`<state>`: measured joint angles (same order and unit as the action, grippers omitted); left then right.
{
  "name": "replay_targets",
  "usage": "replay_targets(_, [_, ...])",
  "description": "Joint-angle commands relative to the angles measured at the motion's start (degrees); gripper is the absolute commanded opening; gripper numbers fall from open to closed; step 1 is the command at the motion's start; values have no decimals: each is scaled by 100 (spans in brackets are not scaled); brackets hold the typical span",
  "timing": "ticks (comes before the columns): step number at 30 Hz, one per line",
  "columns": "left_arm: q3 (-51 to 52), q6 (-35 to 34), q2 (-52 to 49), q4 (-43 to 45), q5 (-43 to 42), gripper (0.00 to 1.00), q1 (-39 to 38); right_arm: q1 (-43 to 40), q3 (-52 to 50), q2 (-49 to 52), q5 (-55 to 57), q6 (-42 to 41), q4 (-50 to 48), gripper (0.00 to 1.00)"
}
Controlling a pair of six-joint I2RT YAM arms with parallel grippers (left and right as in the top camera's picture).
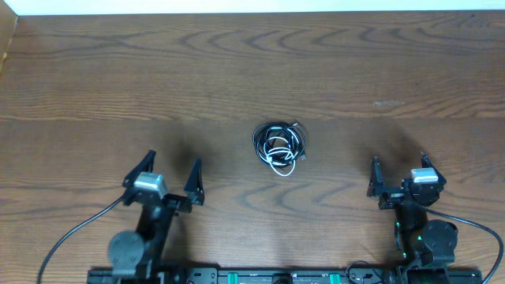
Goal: Untangle cables
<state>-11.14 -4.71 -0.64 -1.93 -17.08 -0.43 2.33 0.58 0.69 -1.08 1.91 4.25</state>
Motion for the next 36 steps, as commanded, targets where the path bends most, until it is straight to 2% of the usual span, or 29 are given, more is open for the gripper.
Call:
replay_targets(1, [-988,-181,-127,-404,-299,98,26,0,-26,-37,9,28,4,99])
replay_targets(4, [-1974,-181,-568,-1394,-306,98,26,0,-26,-37,9,28,4,99])
replay_targets(7, [-3128,-181,-1351,-2868,-315,98,24,2,-26,-37,9,28,4,99])
replay_targets(15, [-6286,-2,-4229,-6994,-654,98,24,0,-26,-37,9,28,4,99])
replay_targets(19, [-7215,-13,-5187,-7779,-2004,98,24,2,-26,-37,9,28,4,99])
replay_targets(22, [-7309,-4,-5523,-7866,-2892,98,24,2,-26,-37,9,28,4,99])
replay_targets(26, [-7309,-28,-5663,-8063,-2767,98,20,0,-26,-37,9,28,4,99])
replay_targets(36, [-7305,-723,-5733,-9243,-898,98,-31,2,-26,-37,9,28,4,99])
